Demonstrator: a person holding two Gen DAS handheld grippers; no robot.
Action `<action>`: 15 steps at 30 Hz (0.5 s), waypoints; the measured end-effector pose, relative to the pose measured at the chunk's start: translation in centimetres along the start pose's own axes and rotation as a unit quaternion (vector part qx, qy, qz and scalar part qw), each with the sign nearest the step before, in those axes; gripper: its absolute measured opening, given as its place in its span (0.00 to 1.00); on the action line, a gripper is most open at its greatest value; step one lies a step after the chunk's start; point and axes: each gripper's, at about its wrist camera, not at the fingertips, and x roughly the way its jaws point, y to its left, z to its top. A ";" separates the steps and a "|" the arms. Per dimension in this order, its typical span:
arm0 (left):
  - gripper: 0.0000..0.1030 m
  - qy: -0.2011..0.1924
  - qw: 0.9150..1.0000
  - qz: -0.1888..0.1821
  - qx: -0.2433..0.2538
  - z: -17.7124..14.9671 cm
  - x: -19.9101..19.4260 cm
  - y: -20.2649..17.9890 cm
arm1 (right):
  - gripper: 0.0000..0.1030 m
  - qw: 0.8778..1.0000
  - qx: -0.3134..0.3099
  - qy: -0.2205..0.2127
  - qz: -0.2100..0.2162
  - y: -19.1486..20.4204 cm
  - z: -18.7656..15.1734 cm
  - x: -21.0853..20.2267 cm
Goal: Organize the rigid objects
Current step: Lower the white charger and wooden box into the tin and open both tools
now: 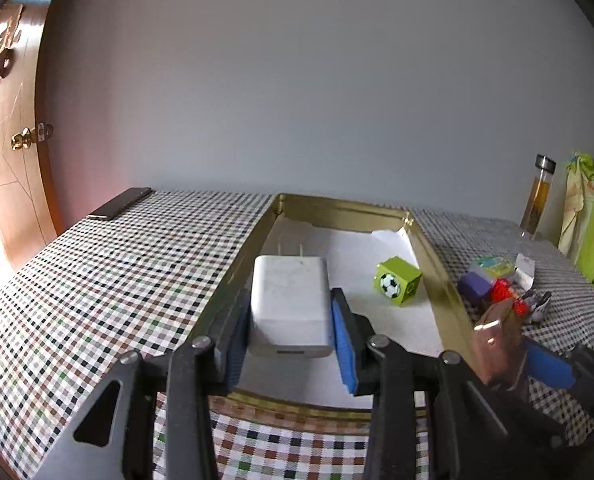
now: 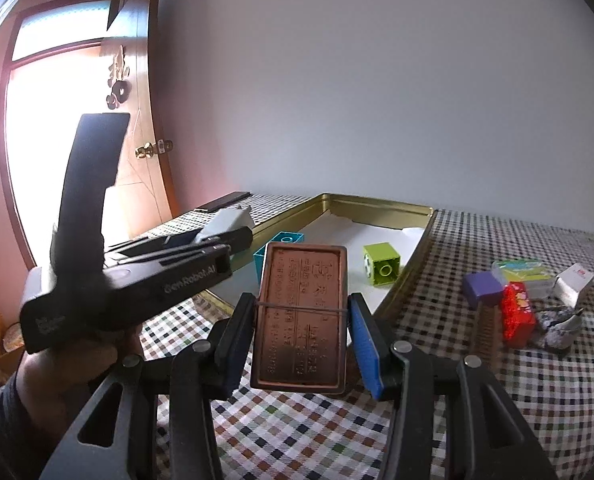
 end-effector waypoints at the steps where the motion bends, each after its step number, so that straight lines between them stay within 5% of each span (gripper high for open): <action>1: 0.36 0.004 1.000 0.001 0.003 0.1 0.2 0.0 | 0.48 1.000 0.001 0.001 0.004 0.0 0.3 0.1; 15: 0.36 0.075 0.996 -0.024 0.033 2.6 4.2 -0.6 | 0.48 0.998 0.034 0.047 -0.003 -3.2 5.4 4.3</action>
